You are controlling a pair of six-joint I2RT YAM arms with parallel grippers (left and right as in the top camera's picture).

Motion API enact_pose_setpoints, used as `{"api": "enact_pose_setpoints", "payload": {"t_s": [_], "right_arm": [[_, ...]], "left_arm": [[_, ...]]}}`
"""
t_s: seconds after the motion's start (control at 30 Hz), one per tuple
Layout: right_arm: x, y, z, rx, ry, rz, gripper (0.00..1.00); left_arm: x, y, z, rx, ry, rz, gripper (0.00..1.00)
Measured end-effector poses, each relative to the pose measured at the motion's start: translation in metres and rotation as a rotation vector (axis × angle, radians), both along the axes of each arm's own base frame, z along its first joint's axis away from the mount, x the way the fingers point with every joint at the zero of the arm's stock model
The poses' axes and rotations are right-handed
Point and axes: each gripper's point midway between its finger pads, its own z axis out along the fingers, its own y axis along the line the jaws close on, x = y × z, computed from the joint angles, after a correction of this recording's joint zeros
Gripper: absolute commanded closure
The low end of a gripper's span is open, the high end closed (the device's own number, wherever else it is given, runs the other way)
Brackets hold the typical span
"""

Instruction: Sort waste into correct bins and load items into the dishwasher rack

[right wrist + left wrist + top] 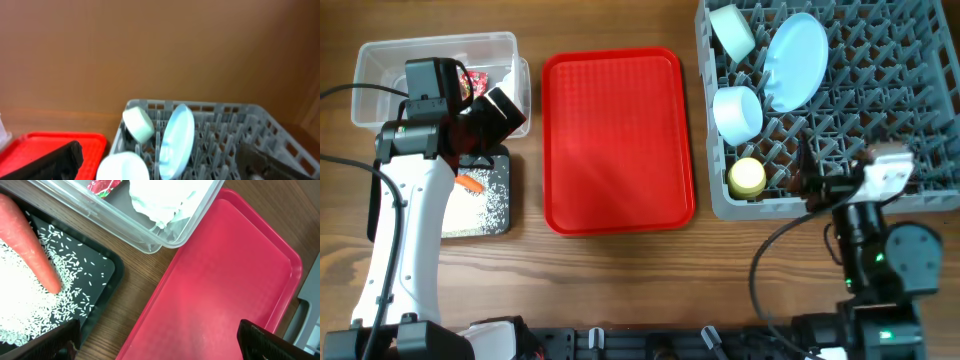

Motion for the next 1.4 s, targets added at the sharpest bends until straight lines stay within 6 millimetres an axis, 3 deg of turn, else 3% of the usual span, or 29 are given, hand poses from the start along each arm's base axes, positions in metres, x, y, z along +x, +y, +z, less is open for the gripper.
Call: {"api": "enact_pose_setpoints", "payload": {"t_s": [0.13, 0.47, 0.83, 1.4], "right_arm": [[-0.009, 0.005, -0.043, -0.009, -0.060, 0.039, 0.00], [-0.019, 0.009, -0.104, -0.011, -0.131, 0.068, 0.00], [-0.025, 0.016, -0.138, -0.013, -0.007, 0.111, 0.00], [-0.026, 0.019, -0.138, -0.009, -0.007, 0.129, 0.00]], "left_arm": [[0.000, 0.000, 0.000, 0.000, 0.000, 0.000, 0.00], [0.000, 0.000, 0.000, 0.000, 0.002, 0.000, 0.00], [0.000, 0.000, 0.000, 0.000, 0.002, 0.000, 0.00], [0.000, 0.000, 0.000, 0.000, 0.001, 0.000, 0.00]]}}
